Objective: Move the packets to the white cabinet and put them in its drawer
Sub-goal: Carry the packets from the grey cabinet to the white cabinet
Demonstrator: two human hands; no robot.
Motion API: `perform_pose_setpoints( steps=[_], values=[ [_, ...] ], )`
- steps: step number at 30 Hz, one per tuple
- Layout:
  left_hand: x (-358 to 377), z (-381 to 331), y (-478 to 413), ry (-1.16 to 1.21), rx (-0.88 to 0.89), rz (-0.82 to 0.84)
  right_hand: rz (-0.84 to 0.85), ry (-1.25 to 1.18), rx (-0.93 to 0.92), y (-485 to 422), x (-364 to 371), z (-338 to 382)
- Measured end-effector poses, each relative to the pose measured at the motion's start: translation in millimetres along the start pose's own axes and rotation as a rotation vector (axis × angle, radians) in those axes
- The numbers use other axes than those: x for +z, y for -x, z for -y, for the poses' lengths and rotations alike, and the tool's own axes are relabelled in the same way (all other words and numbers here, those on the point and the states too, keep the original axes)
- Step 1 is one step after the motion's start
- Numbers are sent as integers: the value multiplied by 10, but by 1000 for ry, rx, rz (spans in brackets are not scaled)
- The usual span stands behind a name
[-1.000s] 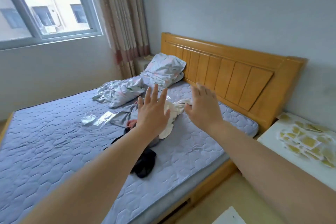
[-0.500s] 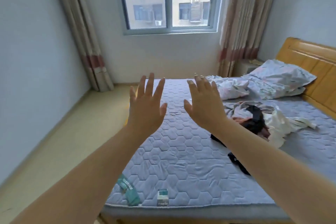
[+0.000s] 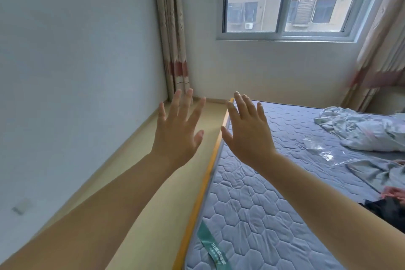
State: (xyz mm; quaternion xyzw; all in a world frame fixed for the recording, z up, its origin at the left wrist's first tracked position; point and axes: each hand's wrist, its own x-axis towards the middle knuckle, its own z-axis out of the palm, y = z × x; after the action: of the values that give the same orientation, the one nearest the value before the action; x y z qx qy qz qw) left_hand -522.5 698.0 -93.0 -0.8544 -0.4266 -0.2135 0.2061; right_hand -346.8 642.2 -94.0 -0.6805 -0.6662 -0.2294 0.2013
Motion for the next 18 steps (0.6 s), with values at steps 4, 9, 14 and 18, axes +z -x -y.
perform_pose_setpoints(
  steps=[4,9,14,18],
  values=[
    [264,715,-203,23,-45,2,-8,-4,-34,-590,397,442],
    [567,1719,-553,34,-26,-28,-40,10,9,-1343,923,1146],
    [936,3089,-999,4,37,-101,-43,28,112,-2346,1505,2004],
    [1247,4069,-1305,10,61,-110,-6,51,130,-3130,1793,2637]
  ],
)
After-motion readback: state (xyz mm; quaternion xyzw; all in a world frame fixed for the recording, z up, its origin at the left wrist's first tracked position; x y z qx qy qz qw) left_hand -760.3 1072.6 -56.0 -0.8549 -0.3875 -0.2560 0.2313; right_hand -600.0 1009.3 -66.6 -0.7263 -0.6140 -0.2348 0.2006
